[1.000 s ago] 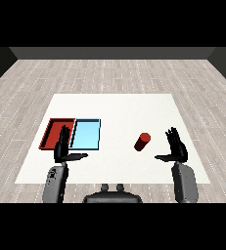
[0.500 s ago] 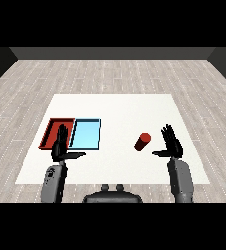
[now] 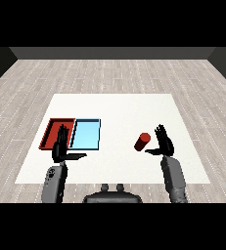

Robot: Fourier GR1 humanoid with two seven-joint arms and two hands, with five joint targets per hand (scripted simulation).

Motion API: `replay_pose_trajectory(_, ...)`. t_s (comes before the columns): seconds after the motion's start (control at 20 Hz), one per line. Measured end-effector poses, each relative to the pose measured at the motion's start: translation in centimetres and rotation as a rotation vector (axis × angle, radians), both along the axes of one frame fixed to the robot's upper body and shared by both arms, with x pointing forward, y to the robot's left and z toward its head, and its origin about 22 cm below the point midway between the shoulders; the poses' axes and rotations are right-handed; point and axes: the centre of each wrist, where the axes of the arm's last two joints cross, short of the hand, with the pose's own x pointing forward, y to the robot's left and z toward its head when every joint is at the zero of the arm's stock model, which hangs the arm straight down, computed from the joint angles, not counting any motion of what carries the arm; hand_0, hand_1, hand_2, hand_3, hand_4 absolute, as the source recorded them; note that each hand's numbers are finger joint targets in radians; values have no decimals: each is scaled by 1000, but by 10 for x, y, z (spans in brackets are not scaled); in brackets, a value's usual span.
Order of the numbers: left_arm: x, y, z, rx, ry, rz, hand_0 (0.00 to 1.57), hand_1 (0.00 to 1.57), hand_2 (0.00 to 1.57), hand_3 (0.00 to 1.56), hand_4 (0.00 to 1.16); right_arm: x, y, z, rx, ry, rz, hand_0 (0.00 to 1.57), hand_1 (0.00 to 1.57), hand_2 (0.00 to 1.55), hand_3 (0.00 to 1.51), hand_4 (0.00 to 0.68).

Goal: Pick the red can and put it in the red box

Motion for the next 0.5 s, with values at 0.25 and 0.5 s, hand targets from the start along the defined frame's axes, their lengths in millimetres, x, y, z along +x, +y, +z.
replay_pose_trajectory(0.25,-4,2,4,-12,12,1,0,0,0,0,0,5,6,-13,26,12,16,0,0,0,0,0)
replay_pose_trajectory(0.5,-4,0,1,-7,12,0,0,0,0,0,0,12,17,-22,58,17,13,0,0,0,0,0)
